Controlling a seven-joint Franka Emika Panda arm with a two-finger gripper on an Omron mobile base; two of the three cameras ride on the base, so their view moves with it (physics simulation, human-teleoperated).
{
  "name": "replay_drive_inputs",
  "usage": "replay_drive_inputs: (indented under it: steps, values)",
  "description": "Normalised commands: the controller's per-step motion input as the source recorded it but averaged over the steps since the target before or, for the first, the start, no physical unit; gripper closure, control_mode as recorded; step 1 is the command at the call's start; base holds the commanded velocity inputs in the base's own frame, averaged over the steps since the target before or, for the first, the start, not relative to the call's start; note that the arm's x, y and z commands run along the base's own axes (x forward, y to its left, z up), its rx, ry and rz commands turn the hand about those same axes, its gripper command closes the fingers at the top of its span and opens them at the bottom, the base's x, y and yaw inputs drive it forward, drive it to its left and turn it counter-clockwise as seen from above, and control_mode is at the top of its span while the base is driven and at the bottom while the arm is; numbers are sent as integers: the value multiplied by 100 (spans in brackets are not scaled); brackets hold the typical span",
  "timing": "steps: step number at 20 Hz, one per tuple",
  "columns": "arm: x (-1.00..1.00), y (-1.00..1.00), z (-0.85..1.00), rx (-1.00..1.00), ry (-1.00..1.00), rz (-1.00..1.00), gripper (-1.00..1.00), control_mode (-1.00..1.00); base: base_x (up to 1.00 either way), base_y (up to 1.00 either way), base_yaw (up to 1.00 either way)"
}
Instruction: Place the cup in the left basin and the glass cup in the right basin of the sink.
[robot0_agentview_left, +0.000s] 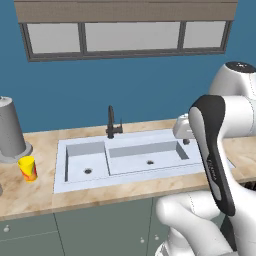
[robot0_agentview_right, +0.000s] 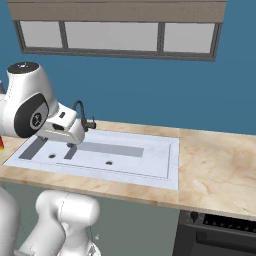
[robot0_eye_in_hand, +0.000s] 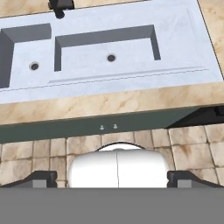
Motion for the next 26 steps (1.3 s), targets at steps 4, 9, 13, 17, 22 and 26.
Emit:
replay_drive_inputs:
  steps: [4,9,13,17,22,26]
  values:
    - [0,0,0,0,0,0,-100,-100,0,0,0]
    - [0,0,0,0,0,0,-100,-100,0,0,0]
    - [-2,0,0,0,0,0,-100,-100,0,0,0]
    - [-8,0,0,0,0,0,-100,-100,0,0,0]
    - [-21,0,0,0,0,0,-100,-100,0,0,0]
    - [-25,0,0,0,0,0,-100,-100,0,0,0]
